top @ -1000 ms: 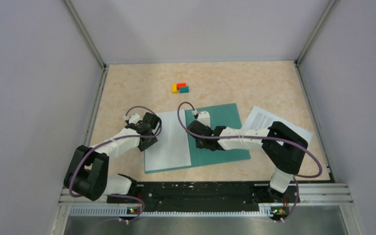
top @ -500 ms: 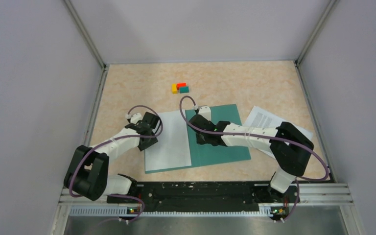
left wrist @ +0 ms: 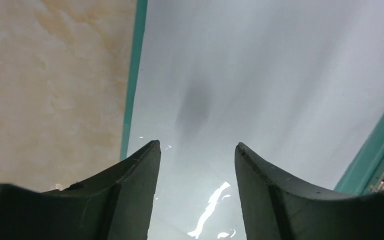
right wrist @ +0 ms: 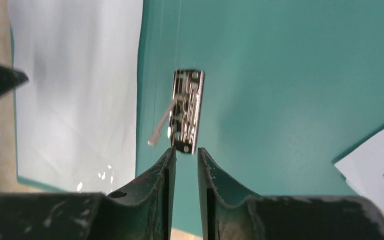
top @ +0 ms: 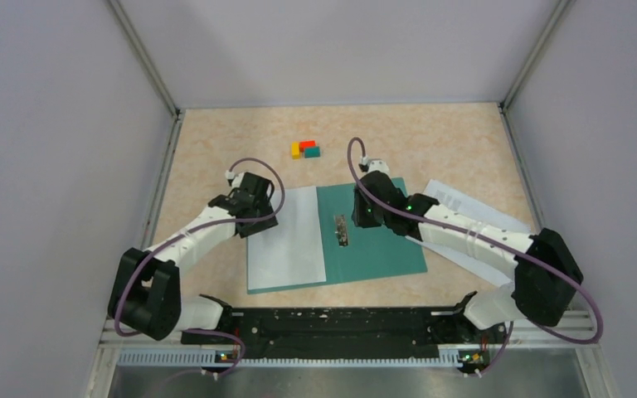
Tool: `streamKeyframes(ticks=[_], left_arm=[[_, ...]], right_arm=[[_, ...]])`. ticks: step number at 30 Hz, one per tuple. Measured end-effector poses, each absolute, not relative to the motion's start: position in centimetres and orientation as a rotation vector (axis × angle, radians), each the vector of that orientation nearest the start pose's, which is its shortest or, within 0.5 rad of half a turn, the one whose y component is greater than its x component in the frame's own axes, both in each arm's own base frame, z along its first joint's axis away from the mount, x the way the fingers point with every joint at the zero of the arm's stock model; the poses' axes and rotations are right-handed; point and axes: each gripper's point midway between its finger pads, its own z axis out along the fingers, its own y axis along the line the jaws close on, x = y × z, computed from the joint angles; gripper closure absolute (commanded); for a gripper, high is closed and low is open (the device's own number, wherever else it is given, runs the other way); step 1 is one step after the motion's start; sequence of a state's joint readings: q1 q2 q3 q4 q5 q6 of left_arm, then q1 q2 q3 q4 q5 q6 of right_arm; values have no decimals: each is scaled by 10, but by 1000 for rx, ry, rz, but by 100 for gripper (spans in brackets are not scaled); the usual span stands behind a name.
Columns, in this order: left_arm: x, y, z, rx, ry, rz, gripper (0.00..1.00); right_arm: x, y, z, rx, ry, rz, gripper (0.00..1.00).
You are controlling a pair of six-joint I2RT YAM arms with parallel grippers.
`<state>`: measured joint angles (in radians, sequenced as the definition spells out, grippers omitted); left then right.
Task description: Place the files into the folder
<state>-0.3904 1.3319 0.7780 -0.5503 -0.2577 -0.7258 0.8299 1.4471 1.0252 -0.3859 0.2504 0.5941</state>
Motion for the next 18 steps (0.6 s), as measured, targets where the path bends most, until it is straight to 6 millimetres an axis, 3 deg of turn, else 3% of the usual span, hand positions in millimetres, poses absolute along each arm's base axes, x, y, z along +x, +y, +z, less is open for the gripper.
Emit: streamKeyframes(ticks=[4,8,11,18], left_arm=[[279,-99,71,-479,2538,-95,36],[287,-106,89,-450,2507,-147,35],[289,-109,98,-436,2494,-175,35],[284,-111,105,-416,2495,-198,35]], right_arm=[[246,261,112,-208,2418,483,89],[213,263,76,-273,2516,594,92],[196,272,59,-305,2572,702,93],[200,304,52,-322,2556,868,95]])
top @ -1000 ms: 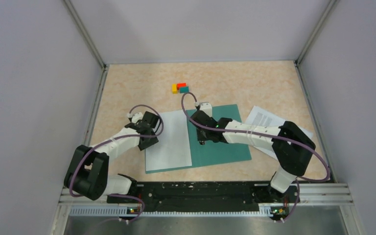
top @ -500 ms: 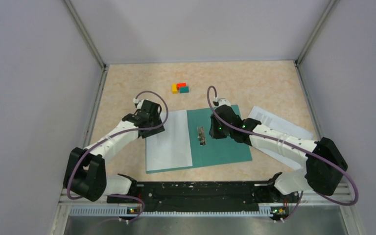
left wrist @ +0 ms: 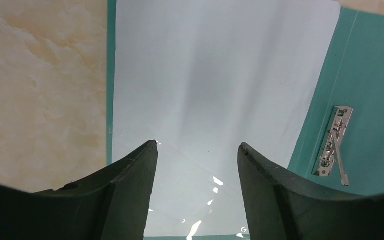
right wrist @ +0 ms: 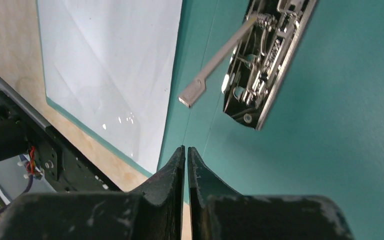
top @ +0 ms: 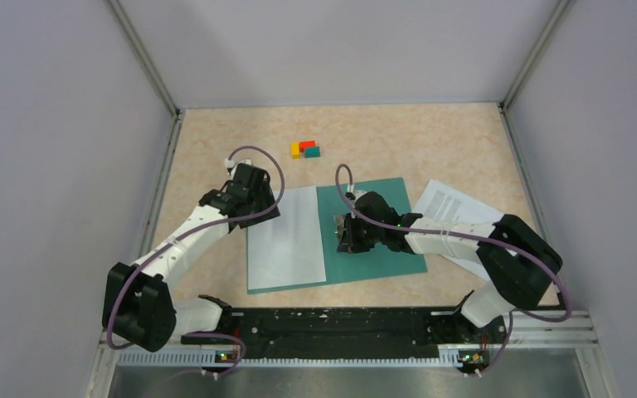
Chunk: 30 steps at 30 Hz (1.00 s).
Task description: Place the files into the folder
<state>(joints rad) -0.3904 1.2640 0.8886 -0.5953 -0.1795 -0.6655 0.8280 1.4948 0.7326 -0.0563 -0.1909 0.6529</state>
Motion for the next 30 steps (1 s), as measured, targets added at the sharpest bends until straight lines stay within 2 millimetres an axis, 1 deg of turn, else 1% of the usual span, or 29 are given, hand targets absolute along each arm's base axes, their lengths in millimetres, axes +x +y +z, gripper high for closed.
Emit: streamKeyframes(ticks=[3,6,10,16,19,26,28,30], left_arm=[[281,-110,108,-407,2497,-200,35],[281,-109,113,-400,2484,-208,35],[280,-109,120,-394,2461,-222,35],[279,-109,122,-380,2460,-225,35],[278,-110,122,-368,2464,-234,34],[276,-116,126,-344,2465,-279,32],[276,-119,128,-336,2460,-303,30],[277,-123,130,-324,2455,-327,29]], right_arm=[[211,315,46,-316,2564,887,95],[225,318,43,-291,2565,893,96],[253,321,47,-247,2542,896,96],[285,332,54,-237,2501,887,96],[302,338,51,-237,2493,868,96],[318,335,33,-238,2531,772,94],[324,336,33,-245,2532,754,91],[330,338,38,-253,2522,743,84]])
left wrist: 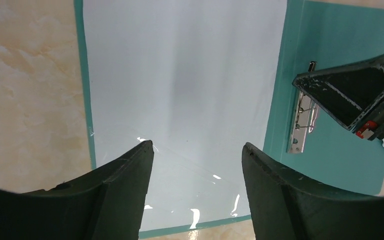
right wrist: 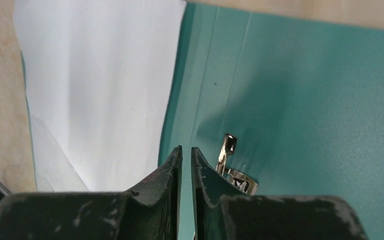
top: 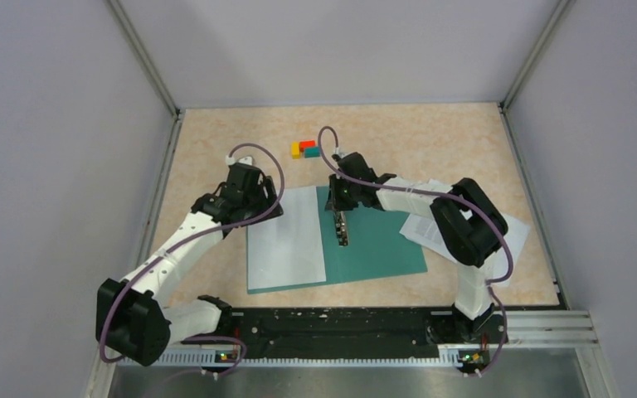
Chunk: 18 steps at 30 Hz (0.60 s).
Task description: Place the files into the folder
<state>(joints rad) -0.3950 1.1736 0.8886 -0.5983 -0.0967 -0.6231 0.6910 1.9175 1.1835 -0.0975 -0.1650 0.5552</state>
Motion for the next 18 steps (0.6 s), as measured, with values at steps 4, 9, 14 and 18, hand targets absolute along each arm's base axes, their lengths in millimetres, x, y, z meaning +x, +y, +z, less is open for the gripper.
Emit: streamKeyframes(ticks=[4,9,14,18], left_arm=[[277,-135,133,-284,2447,-365,27],[275,-162,127,-193,2471,-402,27],[282,-214,119,-78,2501,-425,25],[294,-268,118,8,2492,-424,26]], right_arm=[[342,342,55,-268,2485,723,68],[344,320,85,-247,2452,615,42],[351,260,132,-88,2355,518,26],[364,197,148,100,2301,436,26]])
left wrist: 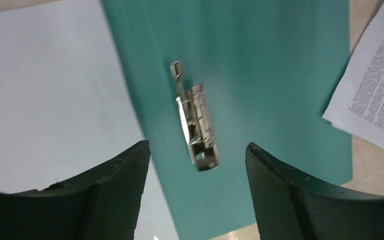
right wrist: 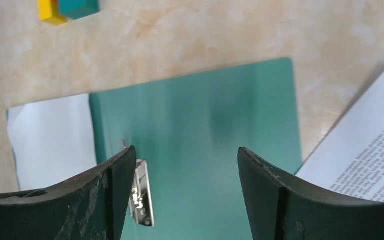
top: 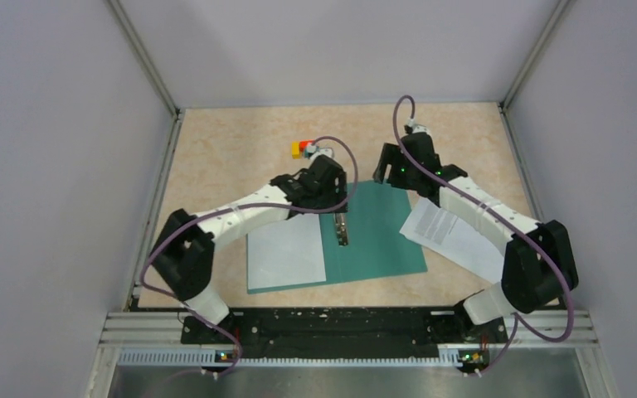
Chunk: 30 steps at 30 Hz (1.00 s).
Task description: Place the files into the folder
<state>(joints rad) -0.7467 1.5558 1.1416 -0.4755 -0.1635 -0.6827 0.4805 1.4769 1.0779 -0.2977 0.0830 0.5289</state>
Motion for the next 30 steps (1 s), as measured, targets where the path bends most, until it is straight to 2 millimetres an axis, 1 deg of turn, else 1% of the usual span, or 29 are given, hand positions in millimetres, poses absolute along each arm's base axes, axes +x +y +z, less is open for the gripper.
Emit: streamKeyframes(ticks=[1,3,4,5,7,9,11,14,18,25,30], left_arm=[[300,-284,117,27,2485,-415,27],[312,-308,111,51,2479,-385,28],[316,-317,107,61,2476,-372,28],[320,-323,99,68,2481,-328,29],[326,-327,87,65,2487,-254,30],[329,-323,74,57,2496,-186,32],[328,-316,65,56,2512,-132,34],[329,-311,61,52,2516,-99,38],[329,-310,58,51,2518,-86,39],[326,-312,37,78,2563,-70,41],[324,-312,33,87,2571,-69,45]], right_arm=[[366,184,146,141,2300,413,26],[365,176,137,168,2316,388,27],[361,174,130,172,2335,379,27],[357,174,125,169,2349,373,27],[347,172,111,164,2387,359,27],[339,168,100,165,2419,342,28],[332,165,92,169,2439,333,29],[325,162,89,171,2451,330,29],[322,161,90,171,2447,337,29],[321,161,98,170,2424,353,29],[321,161,101,169,2415,359,29]])
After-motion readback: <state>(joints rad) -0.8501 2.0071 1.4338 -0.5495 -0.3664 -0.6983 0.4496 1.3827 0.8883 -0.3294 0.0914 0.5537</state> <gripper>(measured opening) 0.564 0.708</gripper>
